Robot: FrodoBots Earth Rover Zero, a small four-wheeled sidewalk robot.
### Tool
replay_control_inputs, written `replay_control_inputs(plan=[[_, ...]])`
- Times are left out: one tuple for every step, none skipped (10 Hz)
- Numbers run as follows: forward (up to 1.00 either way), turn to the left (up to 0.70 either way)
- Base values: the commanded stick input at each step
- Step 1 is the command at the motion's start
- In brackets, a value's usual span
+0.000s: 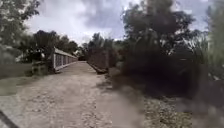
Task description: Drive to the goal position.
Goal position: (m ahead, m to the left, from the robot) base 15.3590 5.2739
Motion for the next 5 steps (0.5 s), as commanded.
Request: replay_control_inputs(plan=[[0.85,0.0],[0.85,0.0],[0.85,0.0],[0.85,0.0],[0.85,0.0]])
